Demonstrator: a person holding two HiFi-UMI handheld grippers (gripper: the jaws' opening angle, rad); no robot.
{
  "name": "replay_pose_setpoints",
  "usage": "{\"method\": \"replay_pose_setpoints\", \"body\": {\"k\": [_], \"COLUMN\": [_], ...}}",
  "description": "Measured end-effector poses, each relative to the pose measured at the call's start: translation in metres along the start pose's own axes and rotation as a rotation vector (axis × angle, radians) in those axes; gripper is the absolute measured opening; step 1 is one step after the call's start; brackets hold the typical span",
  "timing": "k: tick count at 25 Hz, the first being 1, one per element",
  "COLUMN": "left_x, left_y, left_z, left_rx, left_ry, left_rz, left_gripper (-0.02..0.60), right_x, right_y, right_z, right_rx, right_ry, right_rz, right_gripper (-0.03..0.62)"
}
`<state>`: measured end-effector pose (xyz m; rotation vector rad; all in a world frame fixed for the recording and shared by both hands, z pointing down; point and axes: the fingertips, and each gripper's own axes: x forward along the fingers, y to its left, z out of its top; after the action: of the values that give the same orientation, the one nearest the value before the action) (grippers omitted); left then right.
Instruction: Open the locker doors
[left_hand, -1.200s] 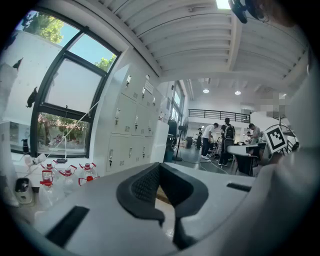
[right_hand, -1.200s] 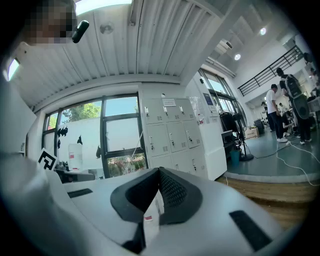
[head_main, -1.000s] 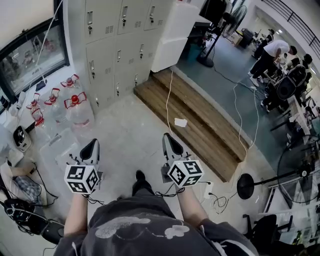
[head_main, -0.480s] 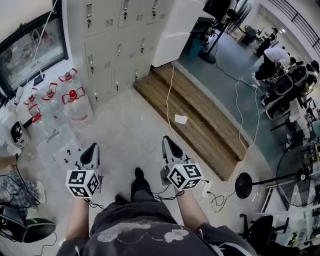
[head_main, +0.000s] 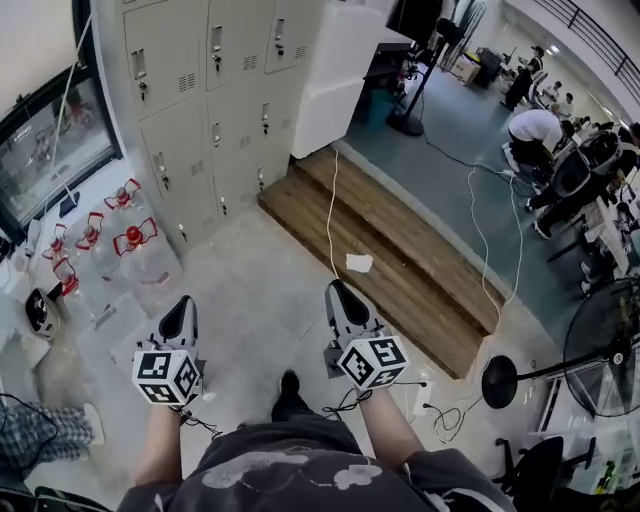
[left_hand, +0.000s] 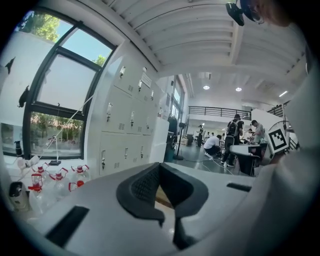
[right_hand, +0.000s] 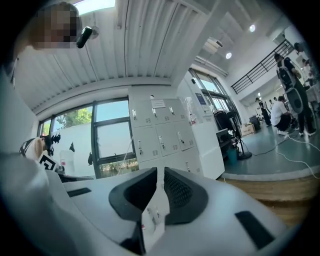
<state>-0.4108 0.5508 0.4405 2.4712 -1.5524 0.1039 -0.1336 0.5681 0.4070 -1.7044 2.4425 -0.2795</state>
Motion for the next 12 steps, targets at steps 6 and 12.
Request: {"method": "replay_pose_setpoints", "body": {"k": [6,12], "left_x": [0.090,0.145], "left_y": [-0.020,-0.048], "left_z": [0.058,0.075], "left_rx": [0.144,0.163], "left_ry": [-0.070,-0.082], "left_rz": [0.027,0.044], "left_gripper": [0.008,0.009], "right_x": [0.040,0.065], "right_y": [-0.092,-0.152], "right_z": [0.046,0.059], "right_rx": [0.054,0.108], "right_ry": [-0.082,-0.068], "right_rz": [0.017,0.048], "right_gripper": [0.287,0.321]}}
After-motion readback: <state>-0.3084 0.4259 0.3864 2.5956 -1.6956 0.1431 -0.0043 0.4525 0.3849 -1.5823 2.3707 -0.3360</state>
